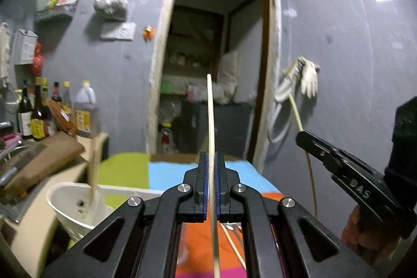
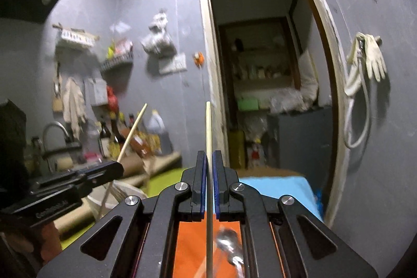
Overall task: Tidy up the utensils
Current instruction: 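Lift both held chopsticks and carry them over the white caddy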
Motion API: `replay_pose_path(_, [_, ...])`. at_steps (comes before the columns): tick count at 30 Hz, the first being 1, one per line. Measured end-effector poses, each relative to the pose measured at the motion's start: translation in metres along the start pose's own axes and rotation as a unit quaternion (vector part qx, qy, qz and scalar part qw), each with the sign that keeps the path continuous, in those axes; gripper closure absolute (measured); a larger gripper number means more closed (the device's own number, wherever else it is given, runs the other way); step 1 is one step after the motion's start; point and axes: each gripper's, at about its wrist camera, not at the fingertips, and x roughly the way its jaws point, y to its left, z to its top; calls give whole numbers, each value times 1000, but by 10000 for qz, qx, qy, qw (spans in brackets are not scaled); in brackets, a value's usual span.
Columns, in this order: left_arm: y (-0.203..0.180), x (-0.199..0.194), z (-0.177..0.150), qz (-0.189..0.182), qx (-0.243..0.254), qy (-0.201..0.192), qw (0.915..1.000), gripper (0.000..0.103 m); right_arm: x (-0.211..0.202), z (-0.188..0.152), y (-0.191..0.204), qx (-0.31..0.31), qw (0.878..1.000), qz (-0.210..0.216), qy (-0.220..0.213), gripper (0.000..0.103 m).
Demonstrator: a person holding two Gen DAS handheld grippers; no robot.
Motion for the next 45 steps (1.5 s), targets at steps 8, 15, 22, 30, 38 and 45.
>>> replay_pose_path(8, [78,-19,24,486,-542,-663,9951,101,25,30,40,258,9959,630,-588,100])
replay_pose_path(15, [139,-32,27,917,-1019,-1045,9850,101,58,43,51,942,9855,1156,-809,100])
replay_pose_path(22, [166,-31,21,1119,-1360,-1176,9773,101,74,53,66,1206,9786,1355,-975,100])
replay_pose_path(30, [169,-15,7,1185,-1418,-987,9778,101,87,34,96,758,9875,1007,-949,100])
replay_pose_path(38, [163,-6,-5,1098,-1276,-770,9827,101,94,13,110,165,9931,503,-1051,100])
replay_pose_path(45, [157,-5,-12,1072,-1165,-661,9852,101,101,-1,115,12,9949,489,-883,100])
